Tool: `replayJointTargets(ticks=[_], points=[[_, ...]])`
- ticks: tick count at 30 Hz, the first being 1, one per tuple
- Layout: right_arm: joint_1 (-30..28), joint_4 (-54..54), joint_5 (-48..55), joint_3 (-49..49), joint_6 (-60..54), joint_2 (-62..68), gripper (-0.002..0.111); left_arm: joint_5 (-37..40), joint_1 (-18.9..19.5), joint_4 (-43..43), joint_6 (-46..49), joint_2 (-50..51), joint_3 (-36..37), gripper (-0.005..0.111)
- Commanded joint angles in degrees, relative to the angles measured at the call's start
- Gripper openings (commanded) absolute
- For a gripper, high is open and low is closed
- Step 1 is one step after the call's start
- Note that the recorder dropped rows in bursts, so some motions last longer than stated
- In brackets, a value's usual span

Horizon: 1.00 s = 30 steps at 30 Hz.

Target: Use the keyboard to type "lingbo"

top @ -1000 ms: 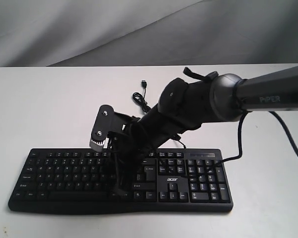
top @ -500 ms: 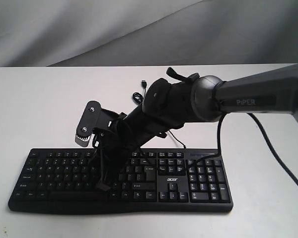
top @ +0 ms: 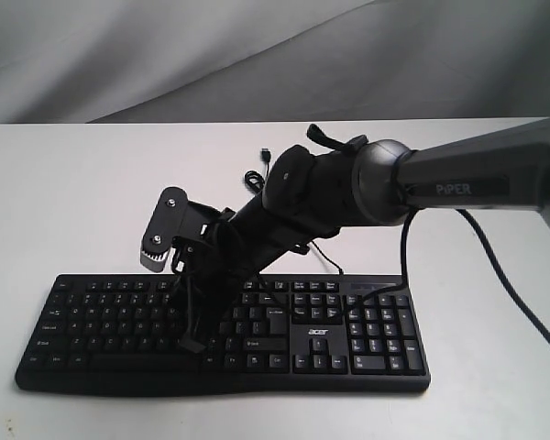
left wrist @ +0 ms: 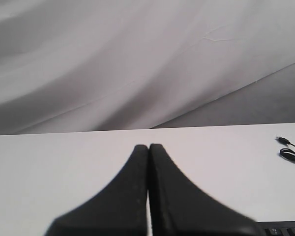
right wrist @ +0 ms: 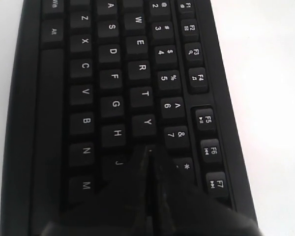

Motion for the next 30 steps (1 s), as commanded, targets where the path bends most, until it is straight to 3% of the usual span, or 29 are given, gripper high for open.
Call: replayJointTargets(ticks=[1, 30], points=[[-0.1, -0.6, -0.4, -0.4, 0.3, 0.0, 0.000, -0.5, -0.4, 0.0, -0.1, -0.3, 0.3, 0.001], [-0.2, -0.6, -1.3, -0.4, 0.3, 2.0, 0.000, -0.5, -0.4, 0.0, -0.1, -0.3, 0.3, 0.001]])
